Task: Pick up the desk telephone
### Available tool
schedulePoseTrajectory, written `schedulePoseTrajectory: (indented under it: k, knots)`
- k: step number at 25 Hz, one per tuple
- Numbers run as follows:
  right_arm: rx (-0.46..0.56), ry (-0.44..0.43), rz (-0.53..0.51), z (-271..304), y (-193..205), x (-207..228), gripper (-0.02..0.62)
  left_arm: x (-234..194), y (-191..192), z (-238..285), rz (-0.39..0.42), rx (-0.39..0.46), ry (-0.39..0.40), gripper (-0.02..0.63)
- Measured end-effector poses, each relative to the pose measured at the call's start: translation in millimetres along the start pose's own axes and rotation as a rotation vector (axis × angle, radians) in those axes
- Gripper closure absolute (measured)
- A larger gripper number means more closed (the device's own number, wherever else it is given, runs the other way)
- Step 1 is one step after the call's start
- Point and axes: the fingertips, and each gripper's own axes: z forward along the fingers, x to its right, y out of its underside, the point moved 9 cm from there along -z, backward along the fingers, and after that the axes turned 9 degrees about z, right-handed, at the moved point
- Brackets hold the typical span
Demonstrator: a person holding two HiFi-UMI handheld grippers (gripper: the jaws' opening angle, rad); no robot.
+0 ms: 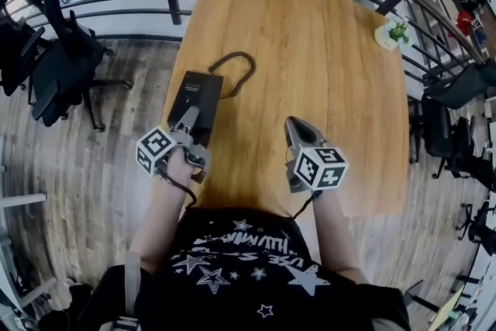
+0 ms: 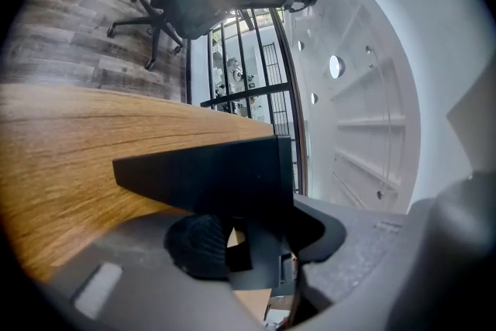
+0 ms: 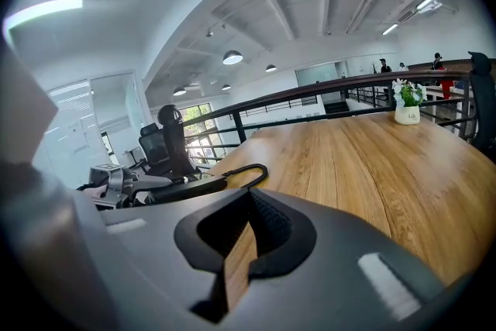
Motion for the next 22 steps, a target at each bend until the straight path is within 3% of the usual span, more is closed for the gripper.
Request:
schedulePoseTrajectory:
  k: [11, 22]
  knots:
    - [0.006, -0.071, -0.016, -17.9, -5.4, 11.3, 0.594, 22.9, 23.8, -19.6, 0.032, 0.041, 0.075, 0.419]
    - [-0.041, -0.244, -0.073, -41.7, -22.3, 38.3, 0.594, 53.9, 85.6, -53.8, 0.034, 0.155, 0.114, 0.419]
